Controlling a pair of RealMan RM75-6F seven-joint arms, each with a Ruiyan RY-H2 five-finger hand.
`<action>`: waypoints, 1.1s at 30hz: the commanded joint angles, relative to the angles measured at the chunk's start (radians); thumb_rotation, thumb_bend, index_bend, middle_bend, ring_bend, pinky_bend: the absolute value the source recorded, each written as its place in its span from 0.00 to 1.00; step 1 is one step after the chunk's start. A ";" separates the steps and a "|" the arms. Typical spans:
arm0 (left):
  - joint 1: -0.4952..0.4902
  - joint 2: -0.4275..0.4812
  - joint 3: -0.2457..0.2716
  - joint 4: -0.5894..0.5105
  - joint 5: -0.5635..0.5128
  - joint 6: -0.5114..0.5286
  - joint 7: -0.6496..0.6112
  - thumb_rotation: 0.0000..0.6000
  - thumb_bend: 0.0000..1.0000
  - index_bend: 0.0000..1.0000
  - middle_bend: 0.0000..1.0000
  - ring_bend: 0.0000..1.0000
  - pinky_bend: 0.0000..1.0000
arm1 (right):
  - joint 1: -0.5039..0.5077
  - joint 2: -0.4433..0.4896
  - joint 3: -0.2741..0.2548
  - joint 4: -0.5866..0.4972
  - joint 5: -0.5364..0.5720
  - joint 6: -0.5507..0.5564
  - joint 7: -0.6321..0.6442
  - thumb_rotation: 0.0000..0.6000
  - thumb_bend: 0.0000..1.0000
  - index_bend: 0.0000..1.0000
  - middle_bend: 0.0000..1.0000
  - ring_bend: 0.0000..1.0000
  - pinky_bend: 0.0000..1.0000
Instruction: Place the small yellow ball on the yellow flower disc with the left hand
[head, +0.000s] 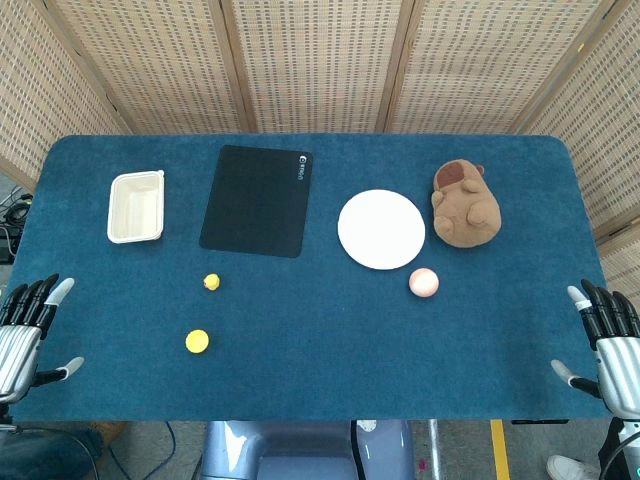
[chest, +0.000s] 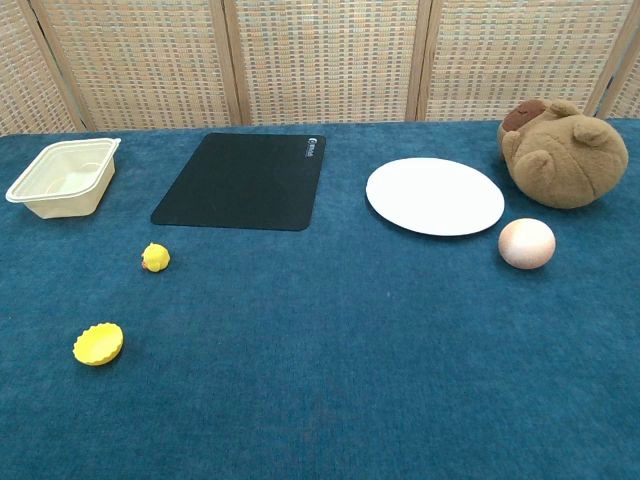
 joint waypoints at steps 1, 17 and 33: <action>-0.003 -0.004 -0.002 0.003 -0.003 -0.003 0.005 1.00 0.04 0.00 0.00 0.00 0.00 | 0.000 -0.001 -0.002 0.000 -0.001 -0.003 0.002 1.00 0.00 0.03 0.00 0.00 0.00; -0.256 -0.101 -0.140 0.067 -0.124 -0.301 0.007 1.00 0.21 0.14 0.00 0.00 0.00 | 0.002 0.023 0.000 -0.009 0.027 -0.028 0.056 1.00 0.00 0.04 0.00 0.00 0.00; -0.549 -0.451 -0.171 0.534 -0.323 -0.649 0.129 1.00 0.39 0.36 0.00 0.00 0.00 | 0.021 0.013 0.014 0.008 0.084 -0.083 0.053 1.00 0.00 0.05 0.00 0.00 0.00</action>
